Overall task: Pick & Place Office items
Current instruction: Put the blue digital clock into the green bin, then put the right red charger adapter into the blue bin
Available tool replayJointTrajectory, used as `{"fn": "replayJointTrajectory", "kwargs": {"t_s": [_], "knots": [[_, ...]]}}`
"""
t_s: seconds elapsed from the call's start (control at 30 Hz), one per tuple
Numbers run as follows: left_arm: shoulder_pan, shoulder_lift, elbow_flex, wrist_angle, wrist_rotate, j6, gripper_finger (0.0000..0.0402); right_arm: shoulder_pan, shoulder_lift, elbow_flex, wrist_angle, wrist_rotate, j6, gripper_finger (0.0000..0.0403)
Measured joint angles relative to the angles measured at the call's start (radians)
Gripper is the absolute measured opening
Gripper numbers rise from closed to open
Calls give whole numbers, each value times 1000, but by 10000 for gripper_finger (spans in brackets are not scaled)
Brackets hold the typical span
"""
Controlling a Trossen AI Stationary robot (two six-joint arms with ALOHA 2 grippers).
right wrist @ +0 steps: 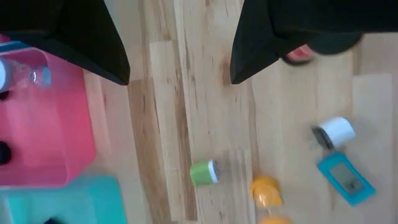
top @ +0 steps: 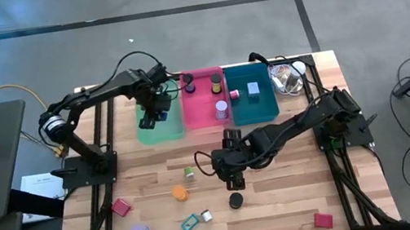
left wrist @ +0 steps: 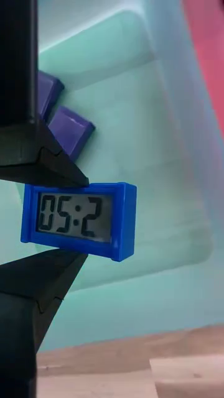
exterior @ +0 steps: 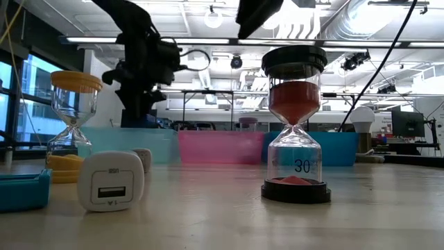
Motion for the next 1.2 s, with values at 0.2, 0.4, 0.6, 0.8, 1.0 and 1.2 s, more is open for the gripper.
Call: {"fn": "replayJointTrajectory", "kwargs": {"t_s": [0.2,0.4,0.6,0.8,1.0,1.2], "knots": [[4,29,0,-6,11,-11,153,4,2,-59,-1,-1,1,268],[4,28,0,-2,1,-71,224,4,2,-95,10,-1,11,268],[-1,26,0,26,-113,-133,302,8,2,-95,11,-1,9,268],[-49,-34,16,-79,-215,-236,318,42,-8,-95,-83,3,85,268],[-139,-152,68,-261,-215,-366,319,93,-12,-94,-128,75,125,268],[-220,-297,69,-322,-203,-510,319,130,-12,-94,-211,290,136,268]]}}
